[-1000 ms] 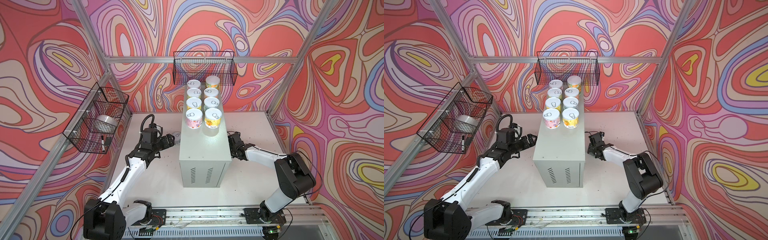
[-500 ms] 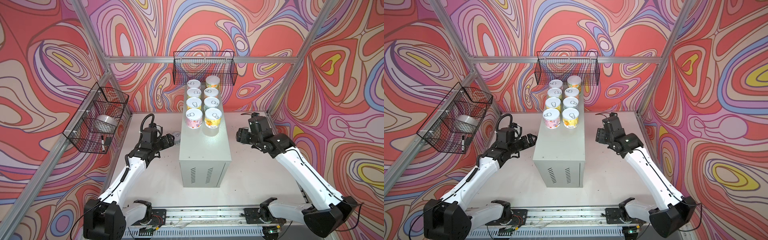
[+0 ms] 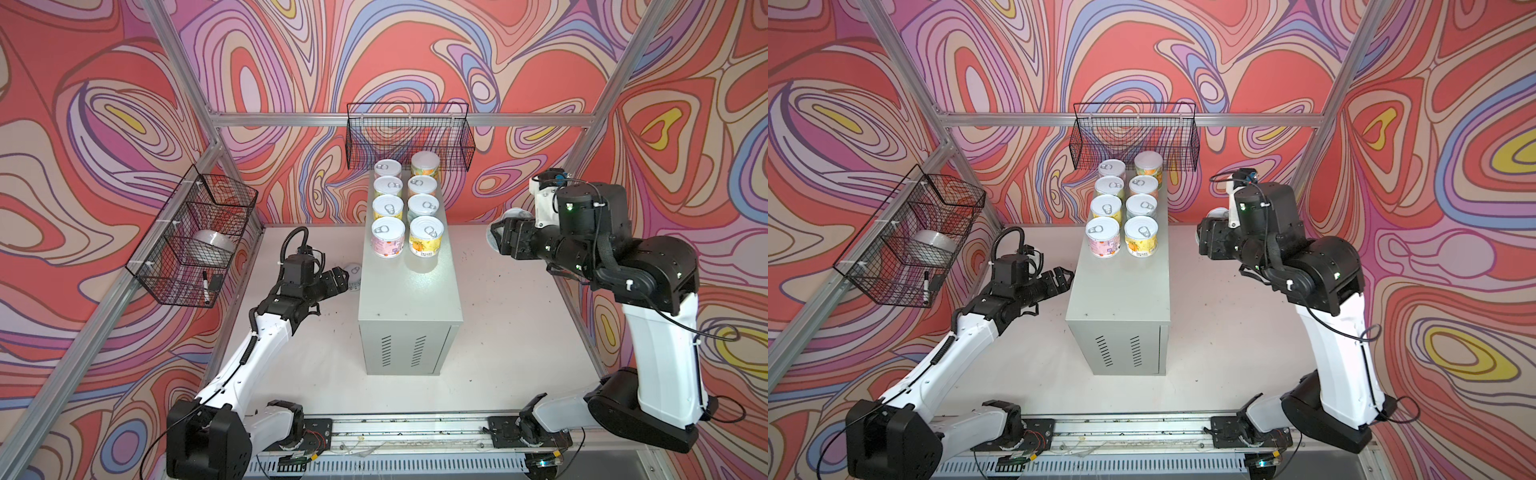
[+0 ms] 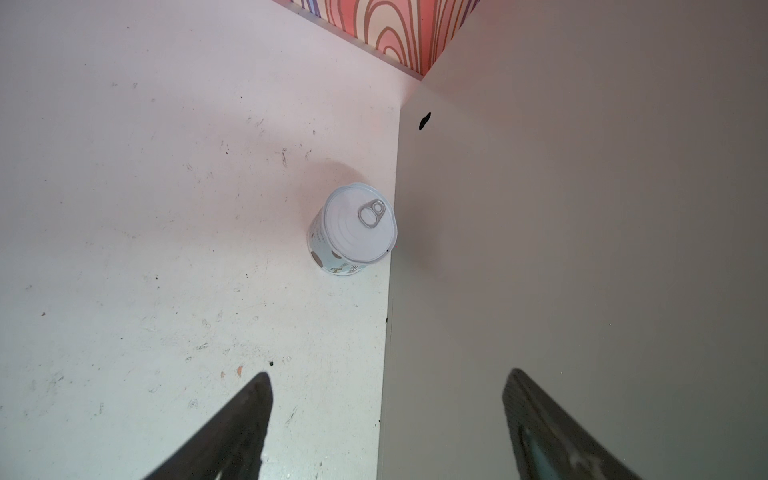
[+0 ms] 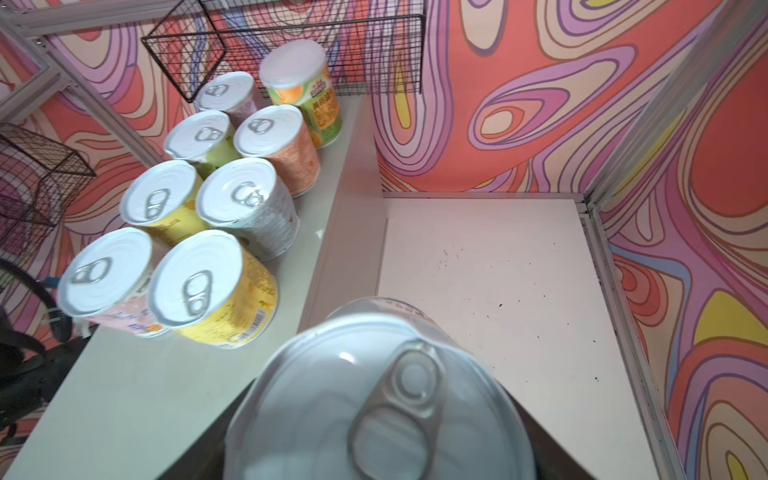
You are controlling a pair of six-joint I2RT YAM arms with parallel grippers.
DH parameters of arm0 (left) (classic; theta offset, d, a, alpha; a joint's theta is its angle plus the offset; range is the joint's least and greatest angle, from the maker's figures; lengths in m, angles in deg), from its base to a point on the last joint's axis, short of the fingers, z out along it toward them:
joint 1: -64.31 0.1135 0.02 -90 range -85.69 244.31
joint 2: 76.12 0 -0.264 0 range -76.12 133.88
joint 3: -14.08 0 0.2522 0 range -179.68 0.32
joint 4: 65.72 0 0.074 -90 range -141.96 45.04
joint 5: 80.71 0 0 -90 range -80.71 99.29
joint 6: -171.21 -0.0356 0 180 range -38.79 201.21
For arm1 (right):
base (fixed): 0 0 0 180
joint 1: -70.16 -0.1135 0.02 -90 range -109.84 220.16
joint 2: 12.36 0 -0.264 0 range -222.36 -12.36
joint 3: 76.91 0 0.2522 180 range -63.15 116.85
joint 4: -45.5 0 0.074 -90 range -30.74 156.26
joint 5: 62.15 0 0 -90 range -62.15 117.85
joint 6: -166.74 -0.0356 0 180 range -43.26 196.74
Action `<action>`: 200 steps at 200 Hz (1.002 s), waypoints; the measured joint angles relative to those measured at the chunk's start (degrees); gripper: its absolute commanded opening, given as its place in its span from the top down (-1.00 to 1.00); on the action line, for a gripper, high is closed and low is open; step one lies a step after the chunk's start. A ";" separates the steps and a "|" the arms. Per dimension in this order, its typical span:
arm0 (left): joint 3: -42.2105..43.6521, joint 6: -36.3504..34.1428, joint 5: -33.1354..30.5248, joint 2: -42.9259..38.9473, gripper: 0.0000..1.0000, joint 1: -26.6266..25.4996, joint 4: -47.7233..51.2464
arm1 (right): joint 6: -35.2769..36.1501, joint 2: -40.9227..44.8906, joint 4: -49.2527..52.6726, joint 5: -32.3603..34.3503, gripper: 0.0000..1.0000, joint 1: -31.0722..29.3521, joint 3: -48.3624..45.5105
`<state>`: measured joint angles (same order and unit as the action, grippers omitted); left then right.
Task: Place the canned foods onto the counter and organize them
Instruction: 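Lift the white can with the right gripper up over the cabinet top, then lower the white can onto the cabinet top beside the yellow can and release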
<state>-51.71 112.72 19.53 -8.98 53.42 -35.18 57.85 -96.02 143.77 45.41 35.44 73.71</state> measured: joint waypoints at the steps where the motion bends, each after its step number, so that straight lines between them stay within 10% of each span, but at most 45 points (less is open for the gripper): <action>1: -0.02 0.00 -0.02 -0.02 -0.75 0.00 0.02 | 0.00 -0.11 0.09 0.02 1.00 -0.17 0.24; 108: -1.88 -1.29 -0.22 -1.03 -0.75 0.00 1.55 | -3.37 -7.48 8.33 6.40 1.00 -20.90 3.78; 200: -1.88 -1.29 -0.22 -1.01 -0.75 0.00 1.55 | -4.26 -8.83 5.22 4.68 1.00 -22.27 -1.49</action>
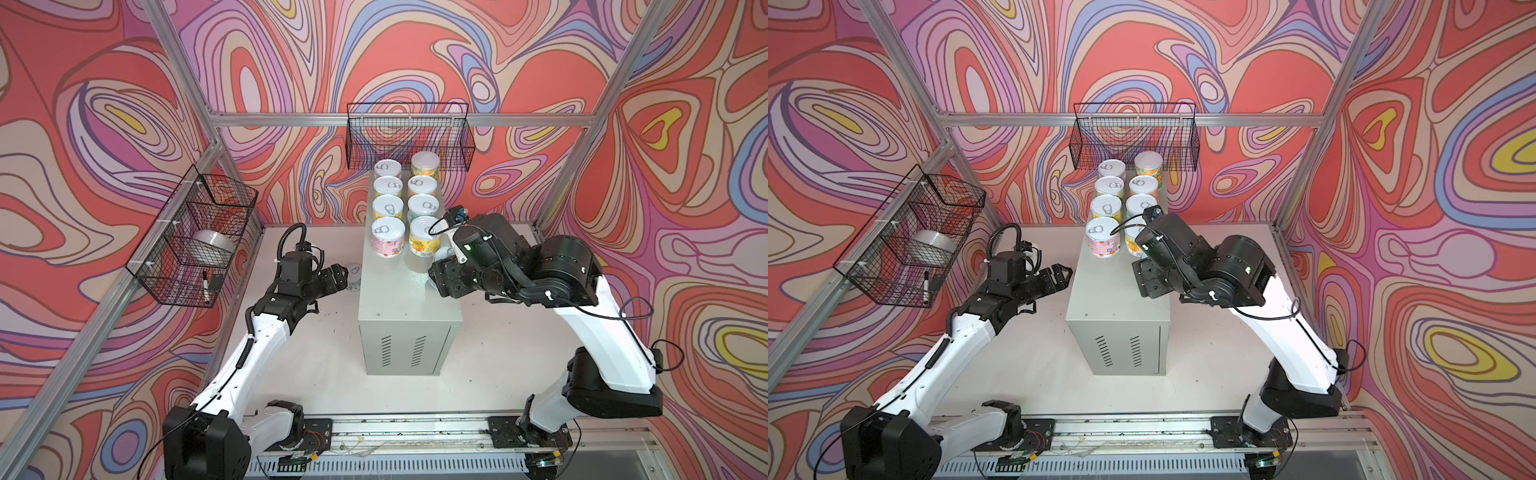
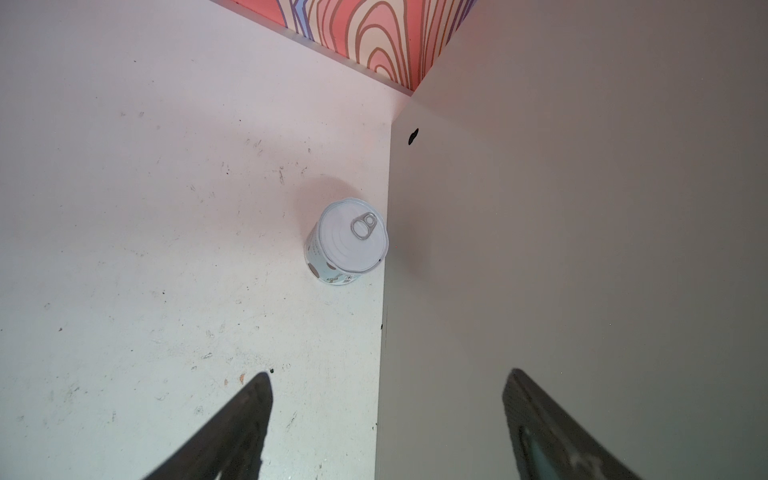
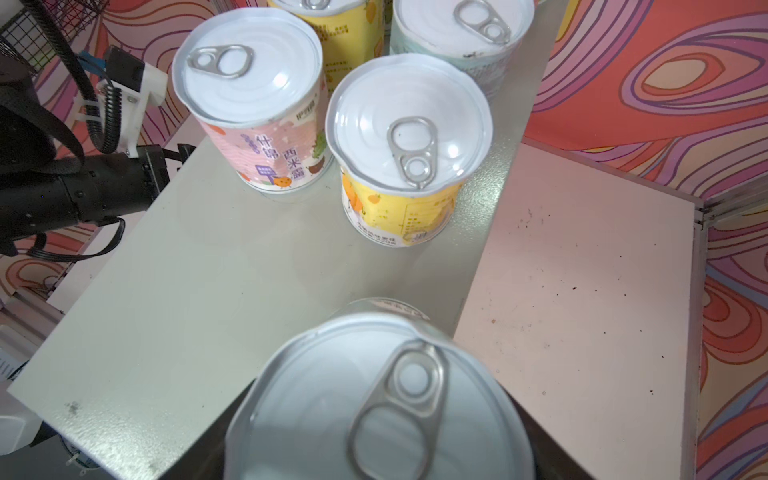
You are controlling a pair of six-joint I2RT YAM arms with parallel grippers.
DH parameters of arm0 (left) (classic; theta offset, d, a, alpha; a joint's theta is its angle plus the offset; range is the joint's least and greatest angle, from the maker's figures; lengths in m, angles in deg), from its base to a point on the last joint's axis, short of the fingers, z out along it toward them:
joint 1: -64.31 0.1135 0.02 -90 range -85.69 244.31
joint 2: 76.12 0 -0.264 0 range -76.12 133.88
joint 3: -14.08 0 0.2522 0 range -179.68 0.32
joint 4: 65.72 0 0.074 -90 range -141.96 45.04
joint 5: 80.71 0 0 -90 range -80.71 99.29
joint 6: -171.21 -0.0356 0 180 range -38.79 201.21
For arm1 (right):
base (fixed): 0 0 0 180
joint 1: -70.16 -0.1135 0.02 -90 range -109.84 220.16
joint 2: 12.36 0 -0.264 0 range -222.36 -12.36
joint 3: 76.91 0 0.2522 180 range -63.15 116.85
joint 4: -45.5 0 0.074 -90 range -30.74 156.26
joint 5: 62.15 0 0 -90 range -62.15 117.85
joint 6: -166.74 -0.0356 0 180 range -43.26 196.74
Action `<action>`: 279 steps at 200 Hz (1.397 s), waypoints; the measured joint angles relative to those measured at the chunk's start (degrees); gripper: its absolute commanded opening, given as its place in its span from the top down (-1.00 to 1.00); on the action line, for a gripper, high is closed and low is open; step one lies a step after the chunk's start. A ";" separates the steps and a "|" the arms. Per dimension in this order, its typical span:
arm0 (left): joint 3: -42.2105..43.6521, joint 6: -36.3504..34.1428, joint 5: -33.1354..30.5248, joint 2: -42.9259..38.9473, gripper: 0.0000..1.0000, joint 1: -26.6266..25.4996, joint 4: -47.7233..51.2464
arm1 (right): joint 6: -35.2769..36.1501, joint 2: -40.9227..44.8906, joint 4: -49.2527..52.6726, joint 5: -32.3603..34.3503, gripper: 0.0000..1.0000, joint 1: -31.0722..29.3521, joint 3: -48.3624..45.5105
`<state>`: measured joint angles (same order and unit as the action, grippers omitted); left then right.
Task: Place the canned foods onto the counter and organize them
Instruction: 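Lower the white can onto the cabinet top beside the yellow can and release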
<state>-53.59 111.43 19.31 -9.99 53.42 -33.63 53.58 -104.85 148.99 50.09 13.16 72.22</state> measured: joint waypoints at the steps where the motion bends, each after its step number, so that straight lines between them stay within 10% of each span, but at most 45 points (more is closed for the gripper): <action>1: 0.00 0.00 0.02 0.00 -0.75 0.00 0.00 | 0.02 -0.04 -0.11 -0.07 1.00 0.00 -0.02; 80: 0.00 0.00 0.02 0.00 -0.75 0.00 0.00 | 0.35 -2.67 -2.45 -2.62 0.99 0.00 -0.50; 123: 0.02 0.00 0.02 0.00 -0.75 0.00 0.00 | 0.33 -2.78 -2.75 -2.38 -0.20 0.00 -0.50; 172: 0.00 0.00 0.00 0.00 -0.78 0.00 0.00 | 0.63 -3.41 -3.06 -1.88 -0.80 0.00 0.13; 279: -2.62 -1.14 -0.66 0.07 -0.80 0.00 3.10 | 1.90 -1.07 -9.66 1.60 -0.86 0.00 1.40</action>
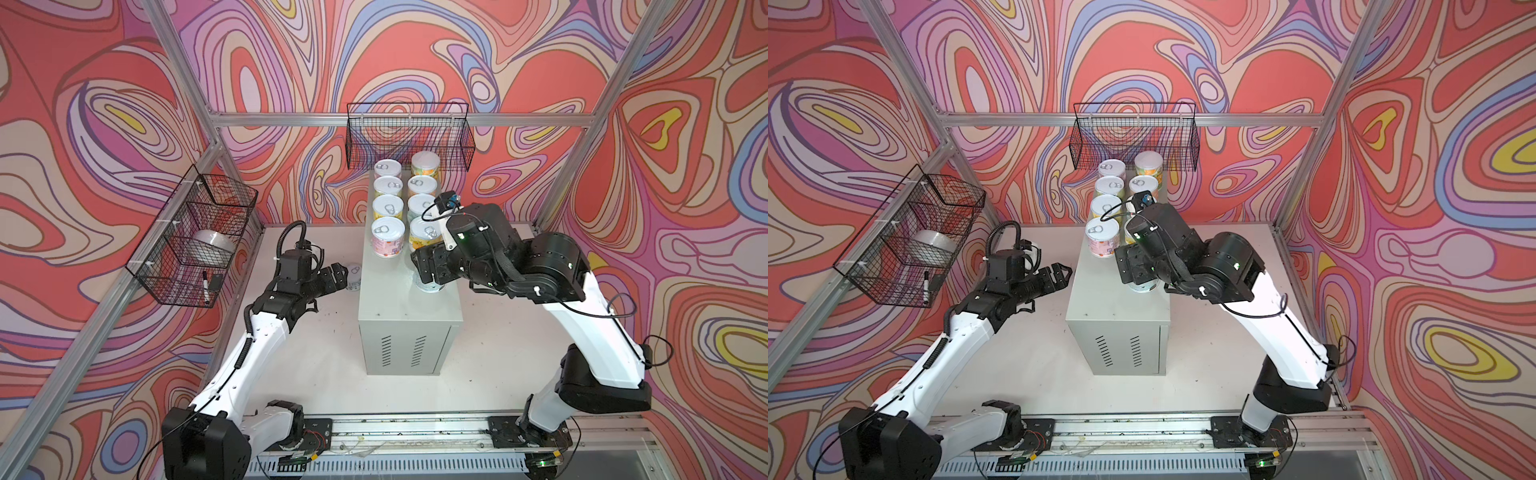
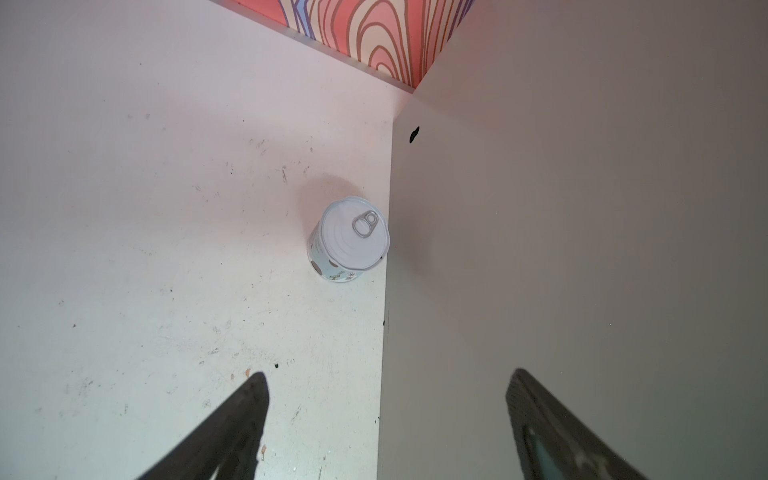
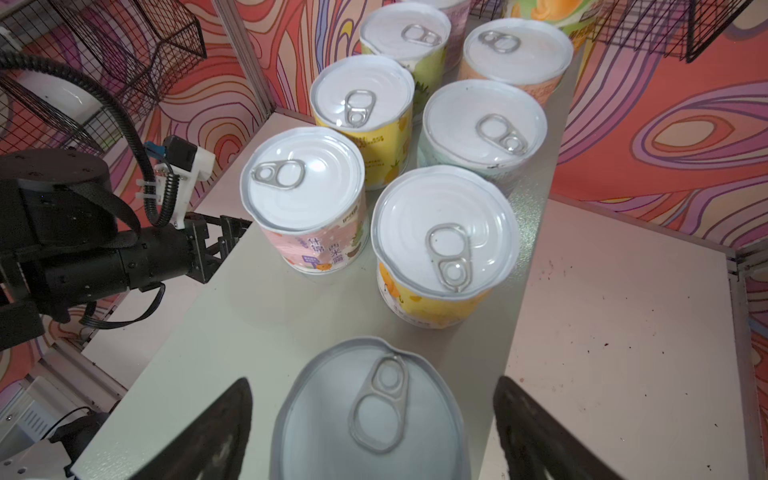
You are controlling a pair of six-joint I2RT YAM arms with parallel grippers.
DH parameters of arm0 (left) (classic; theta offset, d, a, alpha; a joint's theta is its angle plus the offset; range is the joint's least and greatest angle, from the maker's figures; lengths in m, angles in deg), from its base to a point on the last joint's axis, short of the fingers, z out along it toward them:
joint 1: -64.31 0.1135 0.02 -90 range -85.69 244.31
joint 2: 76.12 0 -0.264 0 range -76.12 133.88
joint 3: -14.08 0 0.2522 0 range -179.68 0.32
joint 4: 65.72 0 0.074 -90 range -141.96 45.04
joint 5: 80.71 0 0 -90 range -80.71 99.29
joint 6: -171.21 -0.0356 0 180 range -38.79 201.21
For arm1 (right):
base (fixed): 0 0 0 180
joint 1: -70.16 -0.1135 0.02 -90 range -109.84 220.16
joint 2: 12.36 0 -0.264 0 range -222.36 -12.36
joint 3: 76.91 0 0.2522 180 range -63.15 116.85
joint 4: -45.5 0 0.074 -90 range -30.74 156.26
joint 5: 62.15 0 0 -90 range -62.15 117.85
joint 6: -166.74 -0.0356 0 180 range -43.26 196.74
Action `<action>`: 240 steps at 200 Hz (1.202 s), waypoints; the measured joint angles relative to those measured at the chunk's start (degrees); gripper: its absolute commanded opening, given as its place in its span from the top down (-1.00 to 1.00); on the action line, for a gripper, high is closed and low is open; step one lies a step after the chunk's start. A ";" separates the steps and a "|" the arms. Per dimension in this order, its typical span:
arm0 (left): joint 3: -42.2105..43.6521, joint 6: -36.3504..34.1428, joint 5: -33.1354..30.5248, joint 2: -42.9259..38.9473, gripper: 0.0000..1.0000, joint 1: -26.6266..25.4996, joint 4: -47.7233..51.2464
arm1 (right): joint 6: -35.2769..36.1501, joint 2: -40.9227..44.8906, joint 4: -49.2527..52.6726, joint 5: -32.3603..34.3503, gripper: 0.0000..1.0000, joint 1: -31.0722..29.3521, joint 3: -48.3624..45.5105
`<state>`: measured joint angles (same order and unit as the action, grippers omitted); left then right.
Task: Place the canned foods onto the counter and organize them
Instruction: 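Lower the white can onto the cabinet top beside the yellow can and release, then draw the right gripper back while the left gripper lowers over the other floor can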
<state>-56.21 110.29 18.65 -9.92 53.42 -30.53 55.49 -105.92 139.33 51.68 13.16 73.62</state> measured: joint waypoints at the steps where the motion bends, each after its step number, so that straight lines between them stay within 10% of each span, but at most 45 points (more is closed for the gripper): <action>1: -0.09 -0.04 0.00 0.00 -0.80 0.00 0.09 | 0.04 0.26 -0.15 0.00 -0.85 0.00 -0.24; 165: -4.70 -1.09 -3.80 -14.47 -0.85 -0.33 17.42 | -10.75 34.18 -8.85 20.59 -0.97 2.49 -43.21; 240: 0.26 1.25 -5.03 -10.45 -0.86 -0.42 13.99 | -5.66 31.58 -26.43 -10.43 -0.96 45.42 -62.05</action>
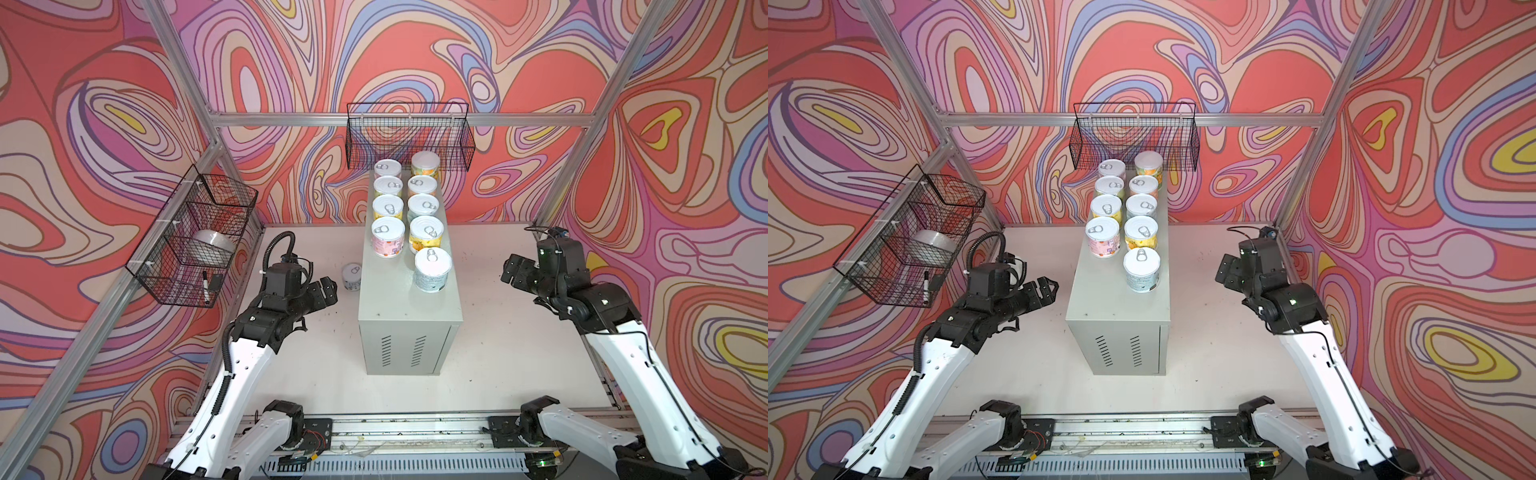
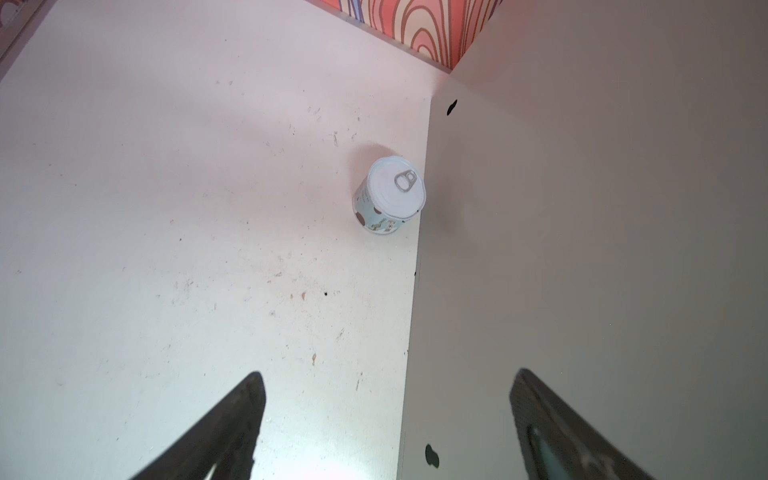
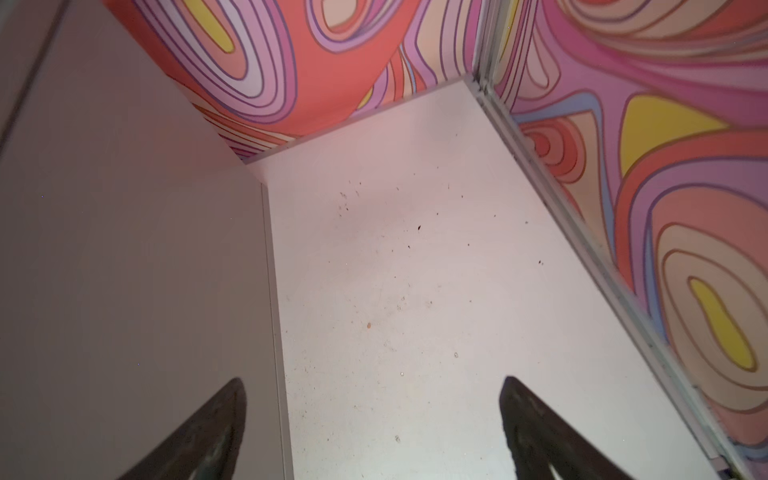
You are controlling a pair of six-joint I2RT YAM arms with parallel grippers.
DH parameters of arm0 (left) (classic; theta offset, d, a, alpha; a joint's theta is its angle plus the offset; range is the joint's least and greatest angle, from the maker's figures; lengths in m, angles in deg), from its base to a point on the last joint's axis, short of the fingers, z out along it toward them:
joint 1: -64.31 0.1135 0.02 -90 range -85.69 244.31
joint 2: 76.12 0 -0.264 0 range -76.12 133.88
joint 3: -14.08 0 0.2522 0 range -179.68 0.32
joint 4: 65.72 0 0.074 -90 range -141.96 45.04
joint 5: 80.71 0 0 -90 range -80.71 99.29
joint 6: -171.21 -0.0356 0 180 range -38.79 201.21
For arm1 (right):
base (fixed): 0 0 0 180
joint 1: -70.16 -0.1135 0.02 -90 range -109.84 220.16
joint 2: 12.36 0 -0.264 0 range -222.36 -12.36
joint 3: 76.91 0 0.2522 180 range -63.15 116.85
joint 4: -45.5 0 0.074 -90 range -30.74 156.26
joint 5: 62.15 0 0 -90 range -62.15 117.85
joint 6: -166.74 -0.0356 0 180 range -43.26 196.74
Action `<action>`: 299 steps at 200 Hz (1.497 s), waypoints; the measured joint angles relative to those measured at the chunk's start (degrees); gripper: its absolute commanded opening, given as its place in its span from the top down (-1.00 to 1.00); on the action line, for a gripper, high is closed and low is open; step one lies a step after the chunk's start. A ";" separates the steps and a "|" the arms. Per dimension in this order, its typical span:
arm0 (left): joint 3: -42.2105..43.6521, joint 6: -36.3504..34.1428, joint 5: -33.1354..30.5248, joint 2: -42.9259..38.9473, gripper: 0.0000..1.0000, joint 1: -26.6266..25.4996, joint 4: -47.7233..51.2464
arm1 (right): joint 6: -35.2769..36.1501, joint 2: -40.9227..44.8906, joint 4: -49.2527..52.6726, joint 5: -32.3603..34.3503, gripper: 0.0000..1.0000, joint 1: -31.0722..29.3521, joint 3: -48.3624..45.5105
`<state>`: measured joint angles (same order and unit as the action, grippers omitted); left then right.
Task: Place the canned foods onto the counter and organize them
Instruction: 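Draw the right gripper back while the left gripper lowers over the other floor can, then close the left gripper around the second small white floor can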
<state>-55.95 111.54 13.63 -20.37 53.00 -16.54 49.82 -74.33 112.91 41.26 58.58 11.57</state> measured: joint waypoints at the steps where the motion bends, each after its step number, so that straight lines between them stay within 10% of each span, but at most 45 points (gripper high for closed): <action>1: 0.02 0.00 -0.02 0.11 -0.86 0.00 -0.20 | 0.07 -0.15 -0.42 -0.74 -0.96 0.66 -0.39; 62: 0.46 0.33 -0.33 9.60 -0.96 0.00 -9.11 | -1.29 -10.36 -15.45 -15.45 -0.96 6.75 -6.03; 299: -8.55 -1.84 0.02 45.57 -0.97 -3.23 -28.83 | -6.01 -12.02 -26.27 -18.88 -0.95 6.78 -15.23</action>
<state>-64.50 109.70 13.65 25.20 49.77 -45.37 43.81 -86.35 86.63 22.37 65.36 -3.66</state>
